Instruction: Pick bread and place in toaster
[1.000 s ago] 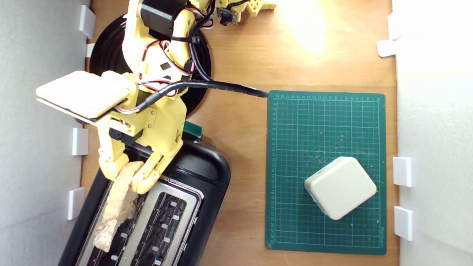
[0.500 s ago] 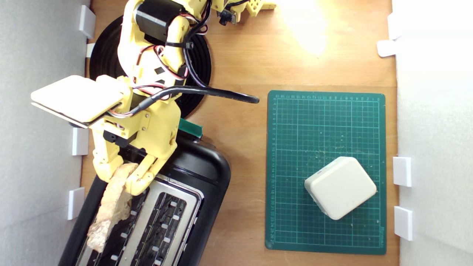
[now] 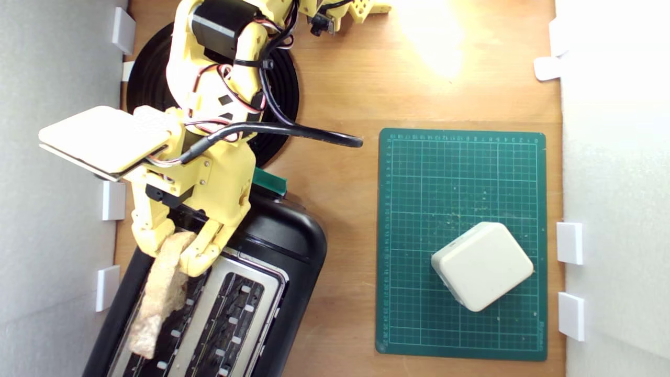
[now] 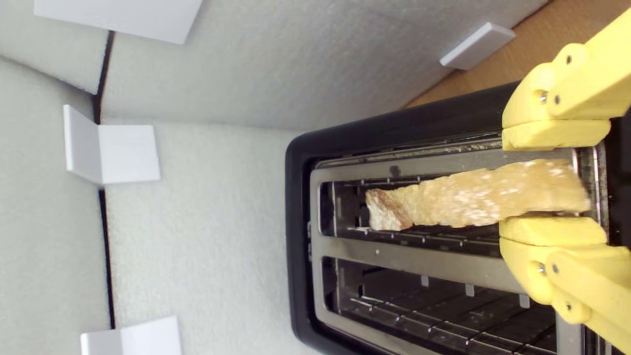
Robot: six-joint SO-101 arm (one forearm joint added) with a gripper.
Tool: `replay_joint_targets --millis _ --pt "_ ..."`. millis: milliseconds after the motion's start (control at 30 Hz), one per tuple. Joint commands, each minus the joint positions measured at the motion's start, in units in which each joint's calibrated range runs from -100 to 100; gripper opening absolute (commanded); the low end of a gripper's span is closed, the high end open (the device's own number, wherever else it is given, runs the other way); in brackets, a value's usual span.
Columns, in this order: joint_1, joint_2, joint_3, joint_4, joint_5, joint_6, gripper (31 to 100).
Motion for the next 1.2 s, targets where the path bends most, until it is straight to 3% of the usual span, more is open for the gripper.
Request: replay_joint_targets --millis 0,367,467,567,700,833,1000,1167 --pt "-0.2 -0.9 -2.3 -0.2 -1.0 0.1 74.7" --pt "-1.2 -2.4 -2.5 -0.7 -0.9 -1.0 74.7" --pt "-1.5 -7.0 -2.4 -0.8 -1.0 -3.5 74.7" --pt "-1.6 -12.4 -2.2 -3.4 -0.9 -7.5 74.7" --pt "-2.2 -19.3 -1.0 -3.5 -0.8 -13.5 74.7" --pt "-6.2 -24.2 -0.2 -1.7 -0.3 -19.8 74.7" --pt "-12.7 -28.6 2.1 5.1 2.4 -29.3 74.7" --pt "-18.3 -35.3 13.2 5.4 3.1 -31.1 74.7"
